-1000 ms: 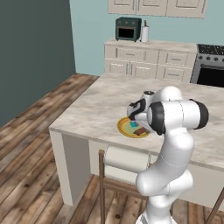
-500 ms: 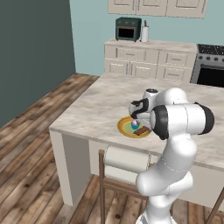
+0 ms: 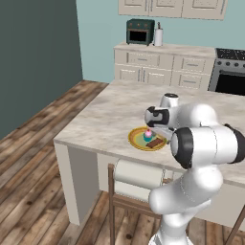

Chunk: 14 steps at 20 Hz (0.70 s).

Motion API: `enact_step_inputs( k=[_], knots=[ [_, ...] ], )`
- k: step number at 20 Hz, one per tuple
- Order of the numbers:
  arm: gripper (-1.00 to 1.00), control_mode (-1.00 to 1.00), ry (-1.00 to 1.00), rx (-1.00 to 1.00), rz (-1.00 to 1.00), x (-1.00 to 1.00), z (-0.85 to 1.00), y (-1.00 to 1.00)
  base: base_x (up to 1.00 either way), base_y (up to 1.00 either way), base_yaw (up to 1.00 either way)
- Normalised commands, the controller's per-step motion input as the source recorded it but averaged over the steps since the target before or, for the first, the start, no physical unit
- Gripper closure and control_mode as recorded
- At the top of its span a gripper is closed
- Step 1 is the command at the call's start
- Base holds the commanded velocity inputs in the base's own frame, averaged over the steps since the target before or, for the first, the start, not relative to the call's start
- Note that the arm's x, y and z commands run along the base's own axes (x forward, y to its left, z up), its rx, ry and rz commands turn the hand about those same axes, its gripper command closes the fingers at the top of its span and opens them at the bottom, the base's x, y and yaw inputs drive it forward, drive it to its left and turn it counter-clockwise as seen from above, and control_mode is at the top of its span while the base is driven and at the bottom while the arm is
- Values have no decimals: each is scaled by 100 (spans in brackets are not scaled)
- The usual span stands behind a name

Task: Take the cinnamon bottle from the cabinet and place it on the dining table, next to the plate with the cupcake. Then take the chocolate from the dining counter and place it on the cupcake plate.

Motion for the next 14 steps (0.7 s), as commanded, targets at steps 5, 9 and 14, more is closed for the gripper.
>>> enact_step_inputs(
  k=[5, 9, 14],
  knots=[
    [-100, -100, -2, 0, 19, -67, 12, 0, 0, 0, 0],
    [-100, -100, -1, 0, 23, -66, 14, 0, 0, 0, 0],
    [-100, -100, -7, -1, 27, -67, 18, 0, 0, 0, 0]
  ],
)
